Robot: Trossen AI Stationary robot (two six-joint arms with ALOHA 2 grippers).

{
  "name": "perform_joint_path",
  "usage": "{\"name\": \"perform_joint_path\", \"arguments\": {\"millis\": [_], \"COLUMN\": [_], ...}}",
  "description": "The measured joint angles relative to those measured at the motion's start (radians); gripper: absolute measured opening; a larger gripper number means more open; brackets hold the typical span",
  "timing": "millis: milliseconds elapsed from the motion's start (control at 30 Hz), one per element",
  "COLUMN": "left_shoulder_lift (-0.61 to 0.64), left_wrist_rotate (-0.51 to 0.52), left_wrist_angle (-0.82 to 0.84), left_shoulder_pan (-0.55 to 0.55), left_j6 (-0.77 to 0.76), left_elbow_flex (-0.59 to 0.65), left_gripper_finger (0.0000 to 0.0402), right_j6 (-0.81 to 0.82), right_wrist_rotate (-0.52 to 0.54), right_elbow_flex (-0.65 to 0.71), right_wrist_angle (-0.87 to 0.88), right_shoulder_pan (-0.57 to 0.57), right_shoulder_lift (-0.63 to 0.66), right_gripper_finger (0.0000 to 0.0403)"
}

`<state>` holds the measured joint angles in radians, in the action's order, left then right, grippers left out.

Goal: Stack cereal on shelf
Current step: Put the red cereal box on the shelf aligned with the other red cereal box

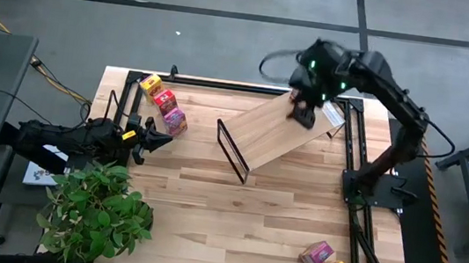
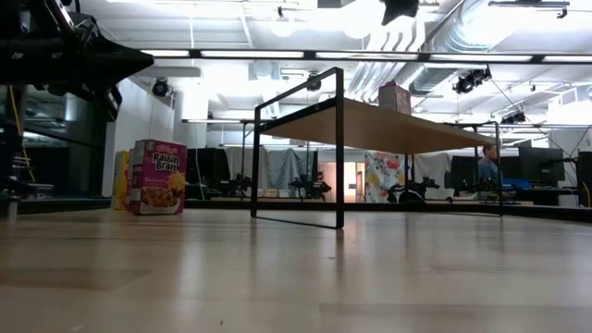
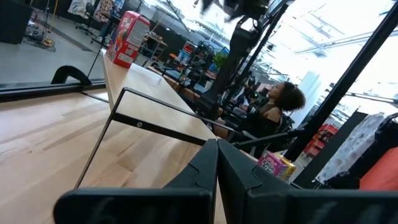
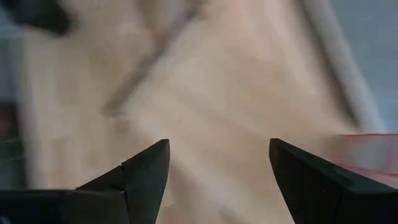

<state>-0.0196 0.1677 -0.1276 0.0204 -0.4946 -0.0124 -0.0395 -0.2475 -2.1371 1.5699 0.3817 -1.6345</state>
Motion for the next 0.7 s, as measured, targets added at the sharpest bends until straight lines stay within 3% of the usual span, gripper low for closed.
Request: {"name": "perform_joint_path", "arguments": {"millis": [167, 367, 533, 700], "left_shoulder_lift": [0.0, 0.0, 0.0, 0.0], "left_wrist_rotate": [0.0, 0.0, 0.0, 0.0], "left_wrist_angle": [0.0, 0.0, 0.0, 0.0], "left_shoulder_pan": [0.0, 0.0, 0.0, 0.0], "left_j6": [0.0, 0.0, 0.0, 0.0], "left_elbow_flex": [0.0, 0.0, 0.0, 0.0], "left_gripper_finger": [0.0001, 0.0001, 0.0001, 0.0001], "right_j6": [0.11, 0.357, 0.557, 0.602], "right_wrist_rotate": [0.027, 0.193, 0.278, 0.432], "right_elbow_flex": [0.18, 0.549, 0.919, 1.261], "right_wrist_angle": [0.0, -0.106, -0.399, -0.824], "right_shoulder_pan": [-0.201, -0.453, -0.613, -0.737], "right_shoulder_lift": [0.088, 0.278, 0.495, 0.668], "right_gripper_finger": [0.0268, 0.0268, 0.0268, 0.0268]}}
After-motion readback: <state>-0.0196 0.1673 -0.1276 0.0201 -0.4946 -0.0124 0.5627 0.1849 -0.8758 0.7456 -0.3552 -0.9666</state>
